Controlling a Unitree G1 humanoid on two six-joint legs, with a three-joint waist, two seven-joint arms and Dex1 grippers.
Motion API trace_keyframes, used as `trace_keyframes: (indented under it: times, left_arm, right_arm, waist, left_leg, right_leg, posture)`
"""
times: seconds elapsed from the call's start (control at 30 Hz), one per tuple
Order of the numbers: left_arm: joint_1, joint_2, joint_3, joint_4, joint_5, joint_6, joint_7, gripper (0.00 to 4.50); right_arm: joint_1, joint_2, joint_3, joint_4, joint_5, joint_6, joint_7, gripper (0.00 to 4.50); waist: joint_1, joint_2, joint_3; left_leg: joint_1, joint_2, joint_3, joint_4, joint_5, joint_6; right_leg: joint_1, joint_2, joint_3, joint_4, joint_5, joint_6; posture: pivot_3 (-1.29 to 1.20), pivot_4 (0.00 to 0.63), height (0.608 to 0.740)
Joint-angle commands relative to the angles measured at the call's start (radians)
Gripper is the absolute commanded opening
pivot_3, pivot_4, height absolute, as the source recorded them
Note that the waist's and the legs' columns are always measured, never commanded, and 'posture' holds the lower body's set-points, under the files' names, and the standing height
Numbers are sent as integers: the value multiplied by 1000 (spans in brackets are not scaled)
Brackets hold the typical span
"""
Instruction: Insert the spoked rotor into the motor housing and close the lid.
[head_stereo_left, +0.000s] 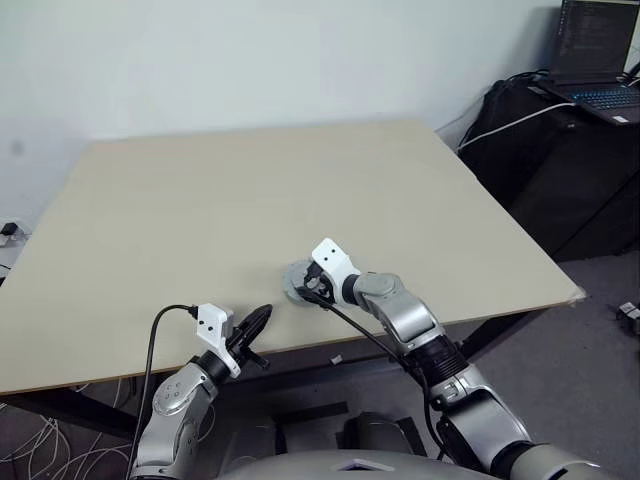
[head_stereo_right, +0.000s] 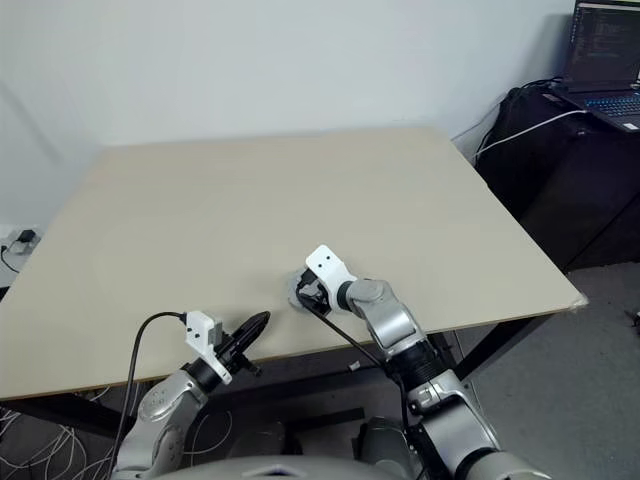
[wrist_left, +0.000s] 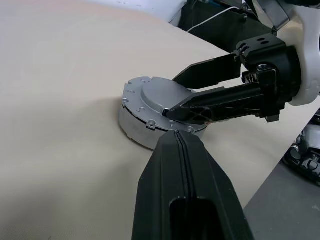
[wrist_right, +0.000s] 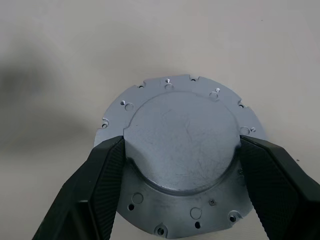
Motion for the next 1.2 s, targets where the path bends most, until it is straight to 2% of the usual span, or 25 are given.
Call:
trace_keyframes:
  times: [0.03,0.5,0.77,1.2]
  left_arm:
    - [-8,2,2,-26,-7,-5,2,17]
    - [-4,1,-2,-42,-10,14,8,17]
    - [-4,0,-3,-43,-9,17,9,17]
    - [-4,-1,-3,-36,-9,13,6,17]
  right_arm:
    - [16,-26,29,31,-27,45,4,3237]
    - [4,-21,24,45,-20,125,-26,3237]
    - [11,-68,81,25,-37,75,30,3237]
    - [-2,-45,53,45,-32,151,-11,3237]
  waist:
    - [1,0,0]
    - [8,3,-7]
    - [9,3,-8]
    - [9,3,-9]
  left_leg:
    - [0,0,0,0,0,0]
    - [0,0,0,0,0,0]
    - [0,-1,0,0,0,0]
    - [0,-1,0,0,-1,1]
  right_leg:
    - [0,0,0,0,0,0]
    - [0,0,0,0,0,0]
    - [1,-1,0,-1,0,0]
    - [1,-1,0,-1,-1,1]
  posture:
    - [0,0,740]
    - [0,0,740]
    - [0,0,740]
    - [0,0,740]
